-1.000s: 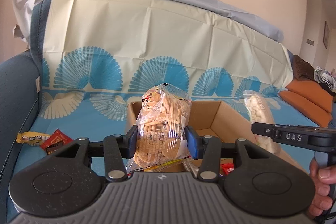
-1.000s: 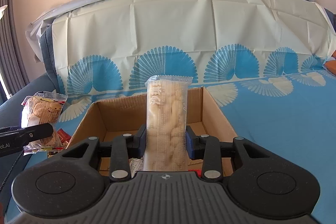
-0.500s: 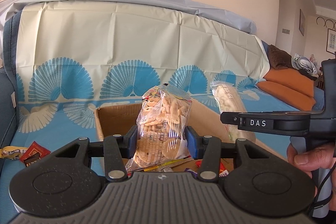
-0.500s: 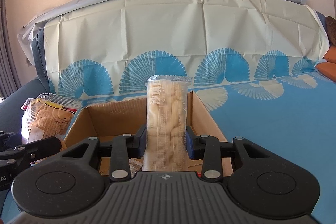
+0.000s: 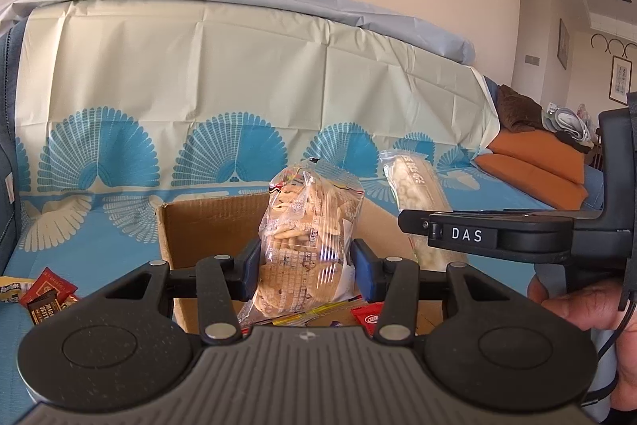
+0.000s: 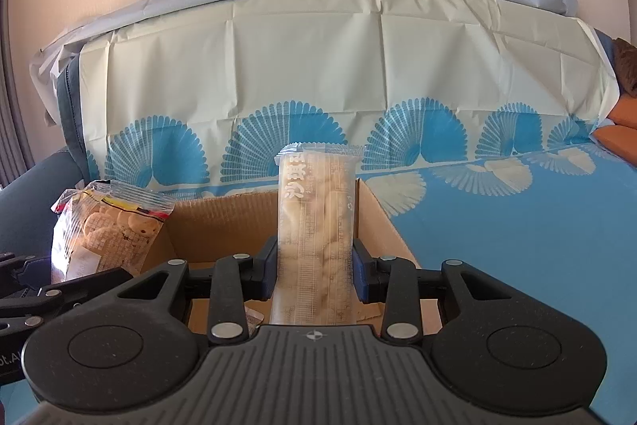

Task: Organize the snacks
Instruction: 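Open both tools to release the cookie bag and peanut bar into the box, then lower the right tool onto the dark cracker bar and grasp it while the left tool approaches the red pack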

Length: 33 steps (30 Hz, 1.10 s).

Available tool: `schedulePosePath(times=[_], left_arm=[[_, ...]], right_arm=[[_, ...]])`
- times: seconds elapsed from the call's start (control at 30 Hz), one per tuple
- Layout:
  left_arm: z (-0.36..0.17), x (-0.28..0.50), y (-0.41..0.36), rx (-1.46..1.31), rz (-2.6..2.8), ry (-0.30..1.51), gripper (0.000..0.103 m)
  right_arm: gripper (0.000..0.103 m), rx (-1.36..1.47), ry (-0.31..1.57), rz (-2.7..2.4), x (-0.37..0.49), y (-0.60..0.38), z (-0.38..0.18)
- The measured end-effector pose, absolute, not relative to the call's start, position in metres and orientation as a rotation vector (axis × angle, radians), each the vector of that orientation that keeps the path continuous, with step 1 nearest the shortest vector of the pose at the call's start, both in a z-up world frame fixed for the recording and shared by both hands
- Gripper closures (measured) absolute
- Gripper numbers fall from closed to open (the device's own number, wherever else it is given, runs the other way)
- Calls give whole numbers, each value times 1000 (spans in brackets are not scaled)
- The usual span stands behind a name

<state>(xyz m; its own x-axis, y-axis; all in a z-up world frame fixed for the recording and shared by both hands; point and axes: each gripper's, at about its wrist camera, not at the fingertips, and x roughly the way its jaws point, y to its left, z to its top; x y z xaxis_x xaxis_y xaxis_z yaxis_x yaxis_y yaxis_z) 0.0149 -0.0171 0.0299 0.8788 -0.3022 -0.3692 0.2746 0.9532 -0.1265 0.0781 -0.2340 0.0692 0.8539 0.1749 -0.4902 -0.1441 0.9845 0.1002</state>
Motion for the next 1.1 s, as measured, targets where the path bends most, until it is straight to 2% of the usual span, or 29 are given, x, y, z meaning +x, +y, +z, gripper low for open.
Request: schedulePosePath(times=[0.2, 0.23, 0.27, 0.3, 0.37, 0.57, 0.8, 0.9, 0.97, 1.03, 1.1], left_arm=[[30, 16, -20, -85, -312, 396, 50], [30, 16, -21, -88, -309, 398, 46], [30, 17, -21, -92, -310, 403, 36], [30, 18, -21, -98, -314, 409, 31], [31, 16, -22, -93, -302, 399, 29], [34, 15, -13, -101, -261, 389, 30], [33, 15, 10, -92, -175, 425, 48], [33, 12, 26, -103, -140, 436, 59], [34, 9, 39, -110, -120, 444, 76], [36, 6, 52, -112, -100, 449, 84], [39, 2, 68, -133, -89, 467, 86]], right_arm=[[65, 62, 514, 163, 76, -233, 69], [64, 60, 514, 162, 76, -233, 69], [63, 59, 516, 159, 76, -232, 69], [52, 55, 521, 158, 77, -232, 68], [38, 36, 519, 135, 76, -229, 68], [34, 41, 522, 121, 77, -226, 68], [32, 35, 526, 138, 73, -211, 69], [32, 33, 529, 156, 71, -201, 69], [32, 32, 527, 168, 70, -193, 70], [32, 38, 530, 180, 69, -184, 70], [33, 54, 531, 193, 68, -174, 71]])
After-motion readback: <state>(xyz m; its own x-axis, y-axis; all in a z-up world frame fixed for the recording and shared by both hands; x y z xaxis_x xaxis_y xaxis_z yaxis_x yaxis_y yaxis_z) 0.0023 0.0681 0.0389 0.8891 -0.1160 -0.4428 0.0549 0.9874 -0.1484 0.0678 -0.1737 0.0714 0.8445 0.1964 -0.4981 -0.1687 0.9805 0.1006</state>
